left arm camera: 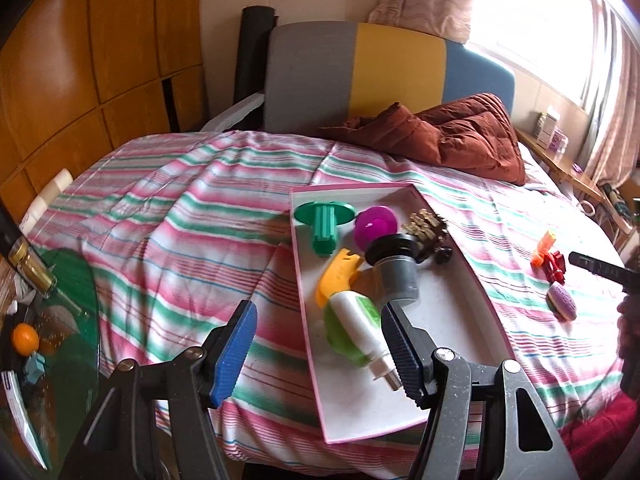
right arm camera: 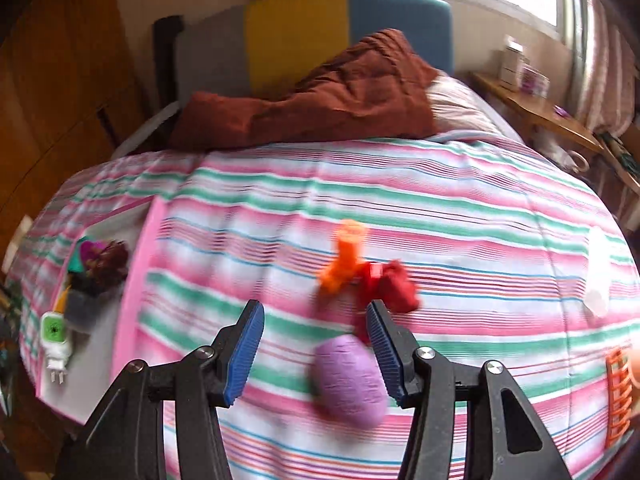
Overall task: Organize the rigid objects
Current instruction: 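Move both tools back toward the remaining toys, then grasp the orange block with the left tool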
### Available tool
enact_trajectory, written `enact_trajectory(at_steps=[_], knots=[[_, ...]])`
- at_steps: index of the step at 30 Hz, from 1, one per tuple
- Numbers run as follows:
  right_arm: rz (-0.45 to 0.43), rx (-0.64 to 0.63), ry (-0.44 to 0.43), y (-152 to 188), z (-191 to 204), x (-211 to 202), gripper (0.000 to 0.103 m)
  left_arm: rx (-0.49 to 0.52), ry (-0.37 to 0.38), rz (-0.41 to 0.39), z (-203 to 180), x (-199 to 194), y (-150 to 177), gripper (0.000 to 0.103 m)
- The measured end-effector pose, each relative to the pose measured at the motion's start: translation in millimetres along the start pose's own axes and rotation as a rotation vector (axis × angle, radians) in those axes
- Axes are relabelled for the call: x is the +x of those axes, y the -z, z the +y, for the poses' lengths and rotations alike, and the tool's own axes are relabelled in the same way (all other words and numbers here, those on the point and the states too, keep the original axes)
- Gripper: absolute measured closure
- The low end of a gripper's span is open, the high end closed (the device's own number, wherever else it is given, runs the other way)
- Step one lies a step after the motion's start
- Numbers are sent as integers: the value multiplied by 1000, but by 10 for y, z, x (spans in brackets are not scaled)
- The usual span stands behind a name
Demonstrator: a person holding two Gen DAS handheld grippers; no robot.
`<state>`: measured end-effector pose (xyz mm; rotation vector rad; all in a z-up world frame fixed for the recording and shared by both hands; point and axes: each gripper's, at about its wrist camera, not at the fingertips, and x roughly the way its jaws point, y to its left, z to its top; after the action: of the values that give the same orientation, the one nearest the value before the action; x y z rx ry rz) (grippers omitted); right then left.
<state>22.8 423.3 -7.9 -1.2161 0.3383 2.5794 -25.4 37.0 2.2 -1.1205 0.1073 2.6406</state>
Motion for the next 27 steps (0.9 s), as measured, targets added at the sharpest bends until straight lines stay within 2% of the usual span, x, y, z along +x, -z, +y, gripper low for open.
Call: enact_trajectory(at_steps=[5,8,13,16,20,27], knots=[[-16,233,61,-15,-524,-20,49,46,33,-4,-214,12,-62,38],[-28,337,71,-5,-741,-85,49,64,63,-1,-370,40,-108,38],[-1,485,108,76,-1022,-83,49,122,127,-3,-702,70,-189,38],[15,548,132,135,-1154,-87,49,162,170,1,-939,91,-243,38],[63,635,92,207,-1299,-10,49,210,226,40,-1278,213,-306,38],[85,638,63,218,-1279,5,49,285,317,121,-1894,495,-323,38]])
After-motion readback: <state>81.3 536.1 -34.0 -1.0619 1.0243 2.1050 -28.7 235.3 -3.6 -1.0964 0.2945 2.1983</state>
